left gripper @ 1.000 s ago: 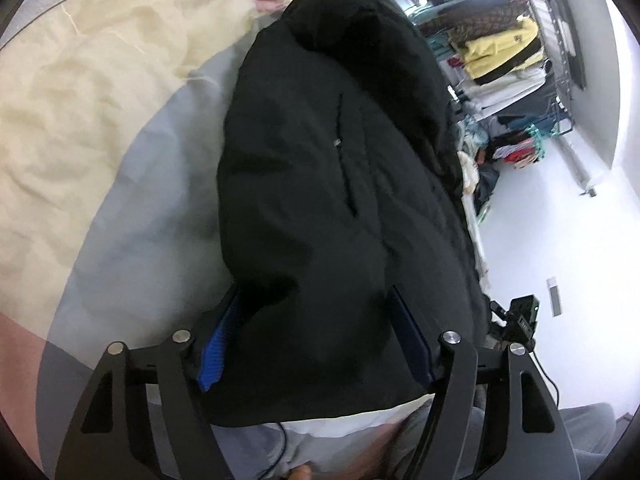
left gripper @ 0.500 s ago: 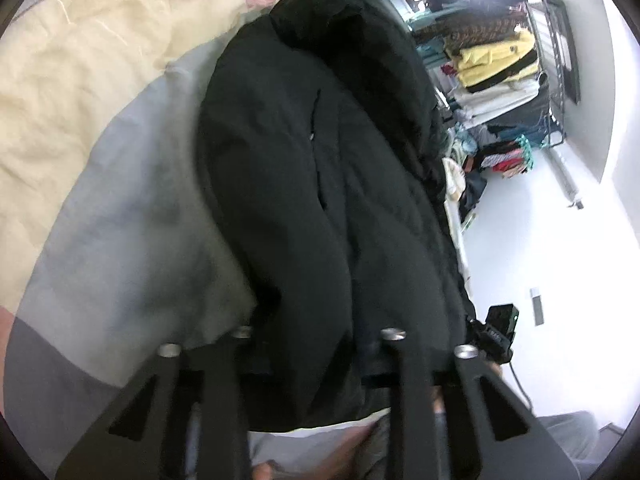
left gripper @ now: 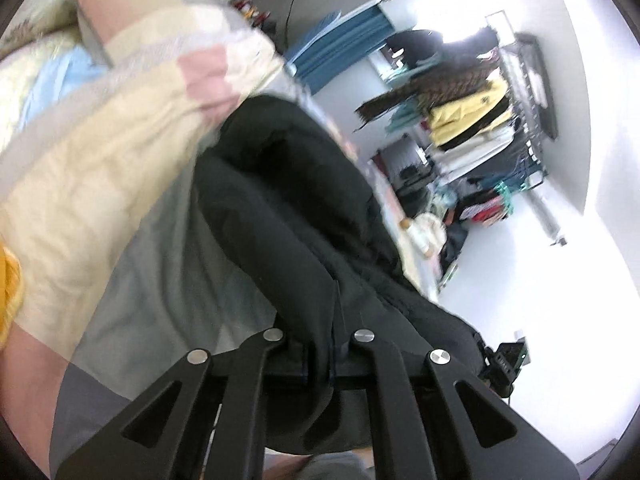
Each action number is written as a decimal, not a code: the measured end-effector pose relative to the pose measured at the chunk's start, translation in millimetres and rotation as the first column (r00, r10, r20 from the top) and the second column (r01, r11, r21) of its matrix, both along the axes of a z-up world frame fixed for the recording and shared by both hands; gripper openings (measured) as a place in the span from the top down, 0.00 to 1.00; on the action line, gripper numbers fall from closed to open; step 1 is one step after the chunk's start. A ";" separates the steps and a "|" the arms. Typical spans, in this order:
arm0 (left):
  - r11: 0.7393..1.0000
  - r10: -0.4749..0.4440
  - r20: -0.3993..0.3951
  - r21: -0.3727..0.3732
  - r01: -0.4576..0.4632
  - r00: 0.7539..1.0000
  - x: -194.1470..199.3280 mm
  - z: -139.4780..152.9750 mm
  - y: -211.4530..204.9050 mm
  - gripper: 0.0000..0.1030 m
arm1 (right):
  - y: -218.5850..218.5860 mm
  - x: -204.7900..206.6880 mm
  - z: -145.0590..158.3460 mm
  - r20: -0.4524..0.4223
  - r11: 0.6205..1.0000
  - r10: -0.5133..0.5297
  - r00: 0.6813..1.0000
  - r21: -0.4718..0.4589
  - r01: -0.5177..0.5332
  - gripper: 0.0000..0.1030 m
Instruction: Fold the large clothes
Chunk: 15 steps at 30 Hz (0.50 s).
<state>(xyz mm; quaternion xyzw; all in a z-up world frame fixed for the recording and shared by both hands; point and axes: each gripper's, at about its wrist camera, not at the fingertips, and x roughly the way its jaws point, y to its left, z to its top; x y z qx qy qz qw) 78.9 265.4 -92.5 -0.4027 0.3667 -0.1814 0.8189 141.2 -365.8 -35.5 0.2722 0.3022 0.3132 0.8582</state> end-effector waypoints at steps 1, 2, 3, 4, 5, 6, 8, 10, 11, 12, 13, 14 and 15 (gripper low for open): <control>1.000 -0.001 0.010 -0.001 0.001 1.000 -1.1 6.0 1.3 0.95 | 0.5 0.0 8.1 0.009 1.000 0.002 1.000 -0.002 -0.002 0.94; 1.000 -0.005 0.028 0.007 0.005 1.000 -1.1 18.1 0.3 0.95 | 1.6 0.1 17.3 0.017 1.000 0.003 1.000 -0.007 -0.003 0.94; 1.000 -0.012 0.046 0.026 0.011 0.999 -0.8 31.9 -2.5 0.95 | 1.1 -1.1 29.6 0.024 1.000 0.006 1.000 -0.010 -0.005 0.94; 0.999 -0.019 0.058 0.040 0.017 0.998 -1.2 42.1 -6.1 0.95 | 0.5 -0.7 35.8 0.028 1.000 0.007 1.000 -0.009 -0.007 0.94; 0.998 -0.030 0.070 0.058 0.026 0.997 -2.8 53.7 -7.3 0.95 | -1.0 -2.8 45.5 0.031 1.000 0.009 0.999 -0.004 -0.009 0.94; 0.996 -0.040 0.080 0.078 0.034 0.996 -5.6 63.4 -6.8 0.95 | -2.7 -6.0 53.9 0.032 1.000 0.012 0.999 0.001 -0.012 0.94; 0.993 -0.057 0.098 0.112 0.046 0.994 -12.0 79.6 -8.4 0.95 | -9.9 -14.0 66.3 0.029 1.000 0.018 0.999 0.004 -0.018 0.94; 0.989 -0.072 0.110 0.136 0.057 0.991 -21.2 90.5 -7.5 0.95 | -11.8 -25.8 75.9 0.023 1.000 0.023 0.999 -0.004 -0.023 0.94; 0.988 -0.078 0.112 0.142 0.062 0.991 -27.8 95.1 -7.6 0.95 | -12.5 -31.6 79.6 0.019 1.000 0.025 1.000 -0.004 -0.025 0.94; 0.987 -0.082 0.111 0.146 0.066 0.990 -32.2 97.4 -7.7 0.95 | -14.0 -39.8 81.3 0.014 1.000 0.028 1.000 0.000 -0.028 0.94; 0.986 -0.087 0.106 0.151 0.070 0.991 -38.0 98.8 -7.8 0.95 | -14.1 -48.2 82.1 0.010 1.000 0.030 1.000 0.000 -0.030 0.94; 0.986 -0.089 0.098 0.148 0.074 0.991 -43.1 98.2 -4.2 0.95 | -14.9 -58.9 82.9 0.005 1.000 0.030 1.000 -0.003 -0.030 0.94; 0.986 -0.092 0.091 0.145 0.079 0.992 -47.9 98.1 -3.3 0.95 | -15.6 -70.2 82.7 0.002 0.999 0.032 0.999 -0.006 -0.032 0.94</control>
